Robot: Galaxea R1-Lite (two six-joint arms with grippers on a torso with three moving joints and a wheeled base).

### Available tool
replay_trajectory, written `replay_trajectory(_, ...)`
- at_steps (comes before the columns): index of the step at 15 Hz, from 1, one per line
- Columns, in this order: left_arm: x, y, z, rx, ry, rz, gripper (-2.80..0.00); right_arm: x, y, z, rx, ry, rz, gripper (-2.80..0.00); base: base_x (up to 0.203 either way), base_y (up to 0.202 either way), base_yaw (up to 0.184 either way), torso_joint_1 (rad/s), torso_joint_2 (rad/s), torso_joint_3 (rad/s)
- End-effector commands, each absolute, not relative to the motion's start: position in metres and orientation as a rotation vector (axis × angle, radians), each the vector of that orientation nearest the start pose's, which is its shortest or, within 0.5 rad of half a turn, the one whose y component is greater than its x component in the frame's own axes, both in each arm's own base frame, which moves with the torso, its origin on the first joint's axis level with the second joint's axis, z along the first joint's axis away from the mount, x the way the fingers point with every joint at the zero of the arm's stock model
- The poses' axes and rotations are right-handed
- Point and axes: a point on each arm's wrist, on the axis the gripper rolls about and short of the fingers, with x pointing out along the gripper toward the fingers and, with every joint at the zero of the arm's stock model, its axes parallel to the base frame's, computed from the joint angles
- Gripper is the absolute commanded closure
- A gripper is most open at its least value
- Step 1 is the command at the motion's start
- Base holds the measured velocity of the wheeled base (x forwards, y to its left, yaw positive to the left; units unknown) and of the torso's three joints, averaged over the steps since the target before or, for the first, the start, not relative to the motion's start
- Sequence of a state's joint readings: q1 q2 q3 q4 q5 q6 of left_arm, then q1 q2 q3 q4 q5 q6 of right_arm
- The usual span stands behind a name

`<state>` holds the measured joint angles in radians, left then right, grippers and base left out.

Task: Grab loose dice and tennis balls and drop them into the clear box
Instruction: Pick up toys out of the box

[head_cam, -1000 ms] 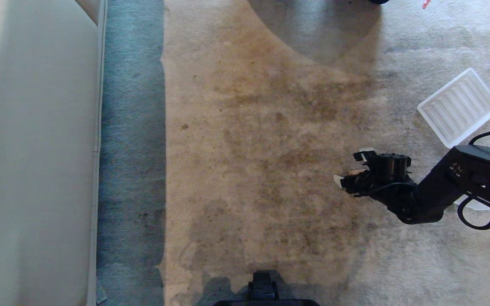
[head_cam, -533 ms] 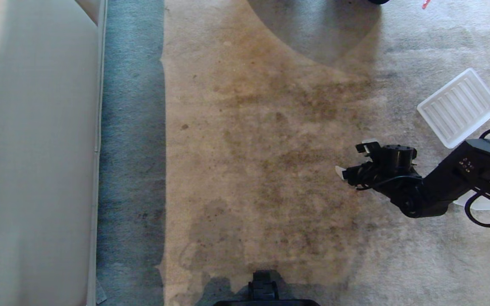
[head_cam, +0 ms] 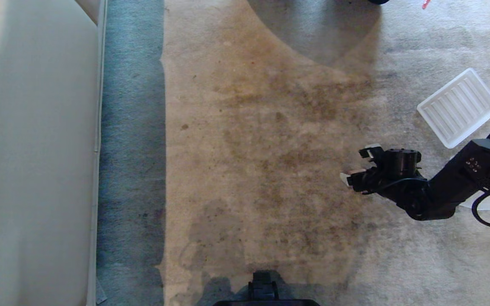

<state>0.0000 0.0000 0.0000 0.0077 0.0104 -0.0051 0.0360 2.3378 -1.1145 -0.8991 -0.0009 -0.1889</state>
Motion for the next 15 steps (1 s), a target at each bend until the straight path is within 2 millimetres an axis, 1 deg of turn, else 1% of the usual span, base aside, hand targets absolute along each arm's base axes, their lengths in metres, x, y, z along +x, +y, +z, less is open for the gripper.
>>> replay_trajectory(1, -0.023, 0.000, 0.075, -0.006, 0.008, 0.011, 0.00, 0.434, 0.015, 0.048, -0.194, 0.310, 0.063, -2.80, 0.000, 0.000, 0.000, 0.000, 0.00, 0.000)
replay_trajectory(4, -0.023, 0.000, 0.075, -0.006, 0.008, 0.011, 0.00, 0.434, 0.015, 0.048, -0.194, 0.310, 0.063, -2.80, 0.000, 0.000, 0.000, 0.000, 0.00, 0.000)
replay_trajectory(5, -0.023, 0.000, 0.075, -0.006, 0.008, 0.011, 0.00, 0.434, 0.015, 0.048, -0.196, 0.312, 0.063, 0.00, 0.000, 0.000, 0.000, 0.000, 0.00, 0.000)
replay_trajectory(6, -0.023, 0.000, 0.075, -0.006, 0.008, 0.011, 0.00, 0.431, 0.007, 0.041, -0.213, 0.373, 0.053, 0.00, 0.000, 0.000, 0.000, 0.000, 0.00, 0.000)
replay_trajectory(7, -0.023, 0.000, 0.075, -0.006, 0.008, 0.011, 0.00, 0.430, 0.004, 0.039, -0.220, 0.392, 0.050, 0.00, 0.000, 0.000, 0.000, 0.000, 0.00, 0.000)
replay_trajectory(15, -0.023, 0.000, 0.075, -0.006, 0.008, 0.011, 0.00, 0.430, 0.004, 0.039, -0.220, 0.392, 0.050, 0.00, 0.000, 0.000, 0.000, 0.000, 0.00, 0.000)
